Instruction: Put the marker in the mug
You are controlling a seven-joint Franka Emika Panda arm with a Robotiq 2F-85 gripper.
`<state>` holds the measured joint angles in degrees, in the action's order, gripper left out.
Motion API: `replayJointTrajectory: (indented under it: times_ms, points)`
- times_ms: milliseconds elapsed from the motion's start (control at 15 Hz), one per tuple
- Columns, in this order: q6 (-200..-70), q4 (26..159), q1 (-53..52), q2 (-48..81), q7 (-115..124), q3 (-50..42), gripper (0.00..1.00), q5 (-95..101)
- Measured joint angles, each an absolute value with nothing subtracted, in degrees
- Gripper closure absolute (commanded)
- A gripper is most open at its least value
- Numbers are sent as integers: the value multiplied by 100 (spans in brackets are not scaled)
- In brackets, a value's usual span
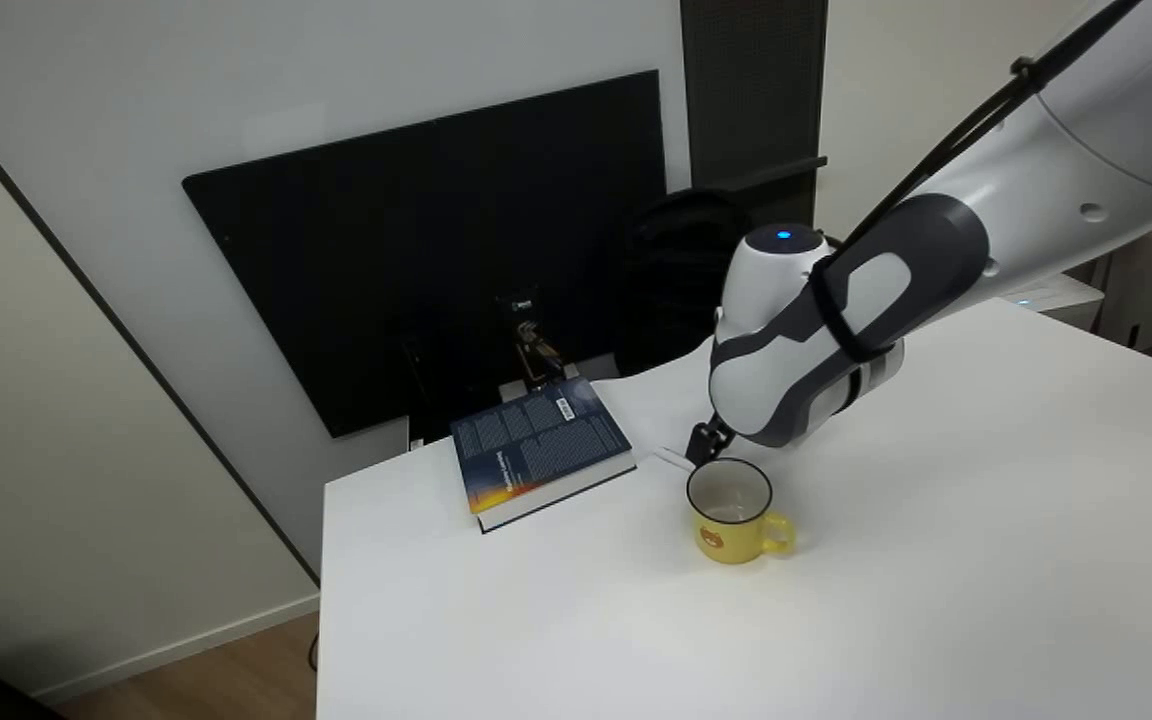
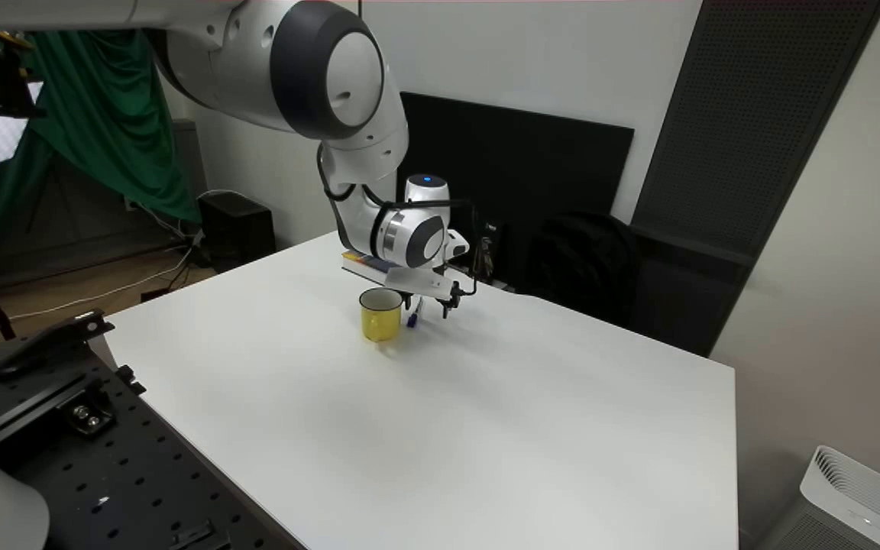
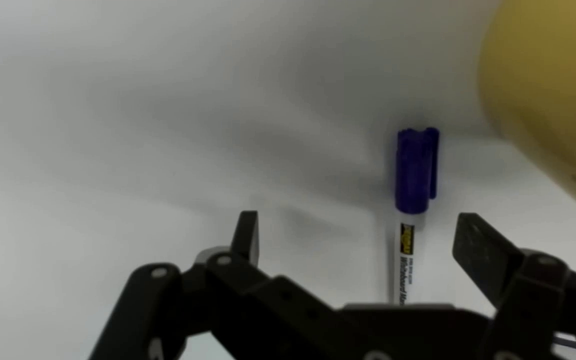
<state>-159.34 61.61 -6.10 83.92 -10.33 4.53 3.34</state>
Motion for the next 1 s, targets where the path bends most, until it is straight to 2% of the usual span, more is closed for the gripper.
replayJointTrajectory:
  times_ms: [1000]
  points:
    - [-15688, 6196, -725, 8392, -992, 199, 0, 337]
